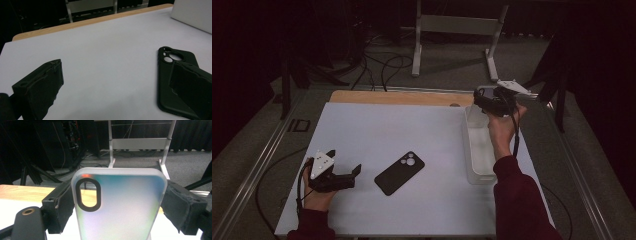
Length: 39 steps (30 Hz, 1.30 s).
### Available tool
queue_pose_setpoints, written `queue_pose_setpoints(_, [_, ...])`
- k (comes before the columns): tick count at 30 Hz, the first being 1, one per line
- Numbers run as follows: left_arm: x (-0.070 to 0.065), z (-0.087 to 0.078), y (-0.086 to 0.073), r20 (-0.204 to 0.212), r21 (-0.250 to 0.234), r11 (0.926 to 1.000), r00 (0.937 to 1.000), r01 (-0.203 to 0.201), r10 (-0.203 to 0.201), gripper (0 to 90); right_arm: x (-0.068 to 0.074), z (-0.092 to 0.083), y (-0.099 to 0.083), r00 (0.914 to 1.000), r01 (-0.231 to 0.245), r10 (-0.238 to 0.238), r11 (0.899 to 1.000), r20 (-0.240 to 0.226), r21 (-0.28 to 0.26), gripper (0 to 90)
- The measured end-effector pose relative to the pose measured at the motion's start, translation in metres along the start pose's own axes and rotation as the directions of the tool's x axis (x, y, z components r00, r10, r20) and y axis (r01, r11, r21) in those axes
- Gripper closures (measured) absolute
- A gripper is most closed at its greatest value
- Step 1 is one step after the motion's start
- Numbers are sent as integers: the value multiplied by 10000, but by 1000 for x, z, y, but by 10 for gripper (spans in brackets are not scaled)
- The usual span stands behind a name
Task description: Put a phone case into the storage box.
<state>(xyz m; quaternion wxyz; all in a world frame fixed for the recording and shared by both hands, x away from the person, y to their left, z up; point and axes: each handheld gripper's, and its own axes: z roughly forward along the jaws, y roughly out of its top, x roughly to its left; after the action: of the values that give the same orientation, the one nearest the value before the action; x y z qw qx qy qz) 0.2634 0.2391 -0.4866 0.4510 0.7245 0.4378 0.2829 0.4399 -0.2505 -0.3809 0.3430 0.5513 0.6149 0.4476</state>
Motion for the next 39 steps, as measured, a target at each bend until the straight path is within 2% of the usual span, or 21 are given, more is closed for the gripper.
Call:
queue_pose_setpoints(5, [0,0,0,3,-37,10000,10000,37,-37,0,-2,5,-2,9999,37,-39,9999,149,126,167])
queue_pose_setpoints(8, [0,-1,0,1,-58,10000,10000,56,-56,0,-5,8,-4,9993,-160,154,9997,342,163,166])
queue_pose_setpoints(15, [1,-2,0,13,-119,9999,9999,100,-100,0,-9,13,-7,9980,-221,206,9995,601,233,166])
queue_pose_setpoints(28, [2,-3,1,38,-172,9998,9999,136,-135,0,-4,30,-17,9973,-160,118,9982,730,581,165])
queue_pose_setpoints(34, [2,-4,0,49,-241,9995,9998,202,-201,0,-5,39,-23,9964,-211,134,9956,842,908,165])
queue_pose_setpoints(39, [2,-4,1,51,-228,9996,9998,191,-190,0,-3,45,-29,9952,-85,-37,9921,973,1250,165])
